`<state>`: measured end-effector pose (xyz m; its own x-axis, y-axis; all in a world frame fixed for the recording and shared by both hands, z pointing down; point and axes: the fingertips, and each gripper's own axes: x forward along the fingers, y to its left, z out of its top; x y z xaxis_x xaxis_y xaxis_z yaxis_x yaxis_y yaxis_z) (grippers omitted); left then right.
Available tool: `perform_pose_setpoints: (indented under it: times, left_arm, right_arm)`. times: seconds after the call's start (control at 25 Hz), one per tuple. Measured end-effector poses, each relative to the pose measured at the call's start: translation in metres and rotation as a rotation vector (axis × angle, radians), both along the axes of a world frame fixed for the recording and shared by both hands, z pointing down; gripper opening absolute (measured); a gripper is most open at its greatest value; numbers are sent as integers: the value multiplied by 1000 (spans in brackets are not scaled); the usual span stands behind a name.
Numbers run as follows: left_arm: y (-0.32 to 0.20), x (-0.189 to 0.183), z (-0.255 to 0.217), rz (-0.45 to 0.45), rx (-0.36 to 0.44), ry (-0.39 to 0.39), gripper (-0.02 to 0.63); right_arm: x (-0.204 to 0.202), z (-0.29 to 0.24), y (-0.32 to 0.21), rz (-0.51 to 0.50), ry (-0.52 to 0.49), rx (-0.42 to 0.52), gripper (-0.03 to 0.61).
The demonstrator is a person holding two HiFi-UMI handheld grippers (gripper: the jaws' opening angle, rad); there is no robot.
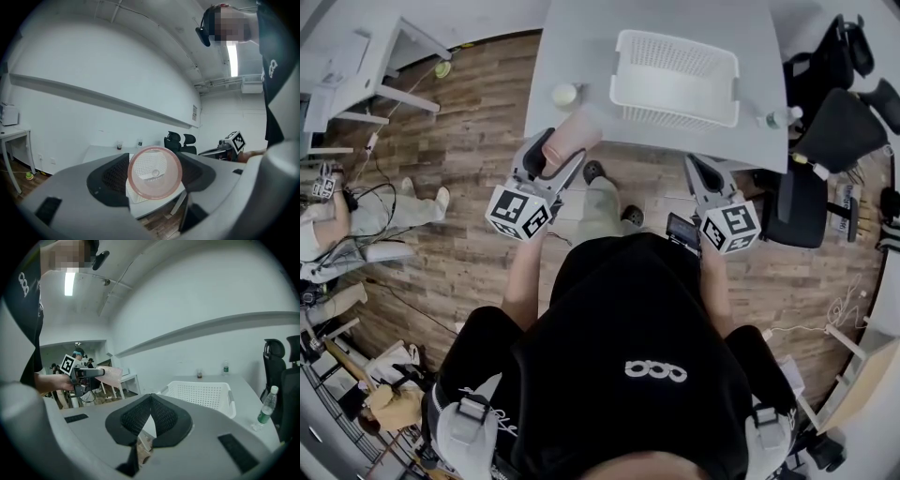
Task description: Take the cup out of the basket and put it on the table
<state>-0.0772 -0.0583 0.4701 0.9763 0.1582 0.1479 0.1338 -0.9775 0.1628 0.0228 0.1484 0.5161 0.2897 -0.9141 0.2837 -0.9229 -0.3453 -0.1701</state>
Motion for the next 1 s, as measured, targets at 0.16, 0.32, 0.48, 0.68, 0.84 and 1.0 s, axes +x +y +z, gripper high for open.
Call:
perform_pose_setpoints:
  times: [0.16,0.32,0.48,0.68,0.84,1.0]
  left_arm:
    - [6,-8,-1,6,0,4,313]
    - [10,-15,-1,9,-2,6,313]
    - [12,-20,1,7,-1,8,313]
    - [12,-24,1,7,-6,11,313]
    - [13,-24,-1,14,-1,13,313]
    - [15,-23,0,16,2,9,313]
  right_arm:
    - [-9,3,3,-1,1,-5,25]
    - [-18,5,5,-6,-2,-11,25]
    - [-23,7,8,-7,-1,-12,25]
    - [-28,8,11,-2,-1,-17,25]
    - [-29,8,13,2,-2,-21,25]
    - [-29,10,13,3,-8,-20,25]
